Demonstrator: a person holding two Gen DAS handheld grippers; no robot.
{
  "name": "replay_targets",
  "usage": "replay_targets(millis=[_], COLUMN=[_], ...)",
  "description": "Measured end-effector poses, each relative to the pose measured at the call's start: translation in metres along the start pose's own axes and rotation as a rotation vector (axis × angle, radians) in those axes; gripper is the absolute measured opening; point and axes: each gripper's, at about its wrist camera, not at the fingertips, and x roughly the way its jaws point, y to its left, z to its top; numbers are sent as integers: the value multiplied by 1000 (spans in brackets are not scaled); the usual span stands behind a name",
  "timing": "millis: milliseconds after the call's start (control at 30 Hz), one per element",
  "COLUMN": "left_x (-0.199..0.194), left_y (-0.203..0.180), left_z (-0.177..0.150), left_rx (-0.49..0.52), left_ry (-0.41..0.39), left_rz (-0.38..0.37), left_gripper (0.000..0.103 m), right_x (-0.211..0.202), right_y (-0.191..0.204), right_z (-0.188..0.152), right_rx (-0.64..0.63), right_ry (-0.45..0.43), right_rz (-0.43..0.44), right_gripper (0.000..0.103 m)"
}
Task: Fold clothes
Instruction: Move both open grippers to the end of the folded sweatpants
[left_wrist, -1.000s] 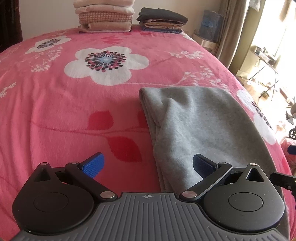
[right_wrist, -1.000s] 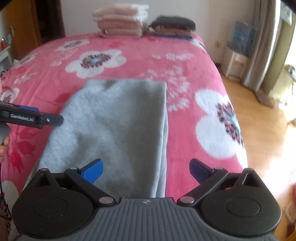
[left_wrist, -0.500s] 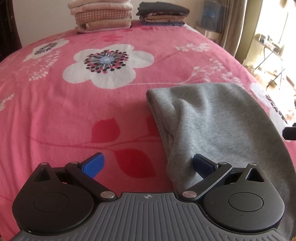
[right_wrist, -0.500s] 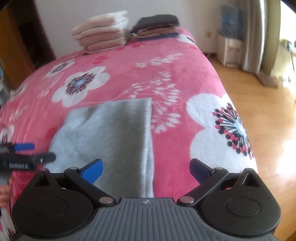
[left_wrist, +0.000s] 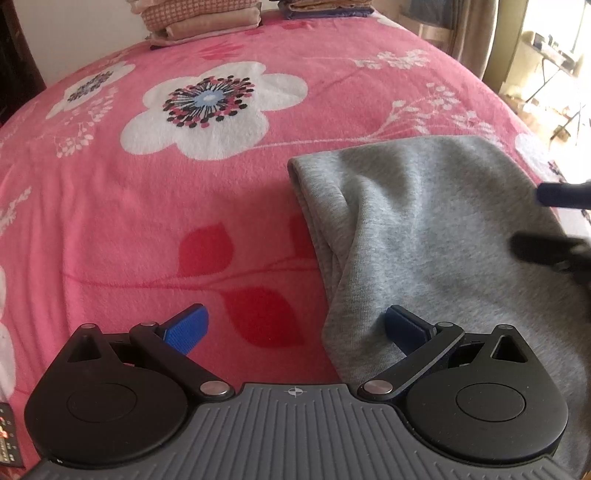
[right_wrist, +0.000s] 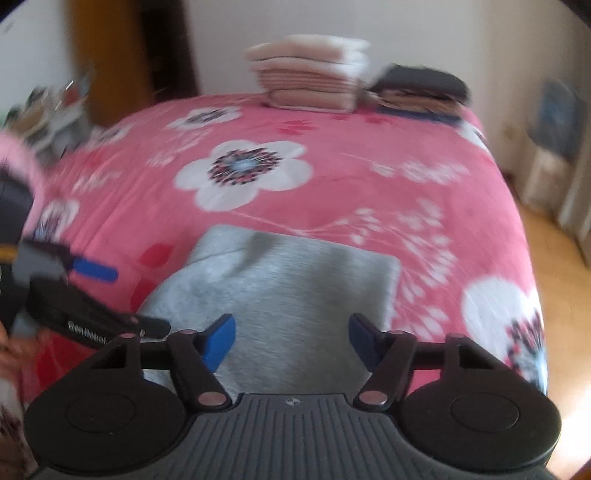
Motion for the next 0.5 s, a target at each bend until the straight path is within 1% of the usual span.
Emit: replay_targets(millis=[33, 67, 100, 133, 167, 200, 233, 333, 433, 500], left_x=[-1, -1, -1, -1, -2, -2, -3, -4, -5, -5], left_y=[-2, -4, -5, -7, -8, -10, -11, -14, -16, -16], left_z=[0, 1, 1, 1, 1, 2, 2, 2, 2, 2], left_rx=[9, 15, 21, 27, 33, 40, 46, 60, 60, 60], left_ry=[0, 2, 4, 6, 6, 6, 6, 6, 9, 10], left_rz=[9, 16, 23, 31, 40, 49, 56, 74, 84, 86], left_gripper=[103, 103, 103, 103, 103, 103, 103, 103, 103, 103], right_x=[8, 17, 27, 36, 40, 38, 35, 28, 36, 49], right_y=[2, 3, 2, 1, 0, 0, 1, 2, 5, 7], right_z=[-2, -4, -8, -12, -12, -9, -3, 16, 35, 42], right_rx=[-27, -55, -78, -98, -101, -95, -95, -74, -50, -51], right_ry=[17, 49, 86, 122, 134, 130, 121, 63, 50, 57], right_rz=[-8, -30, -58, -83, -92, -89, -90, -39, 36, 68], right_gripper=[62, 58, 51, 47, 47, 44, 38, 38, 33, 31])
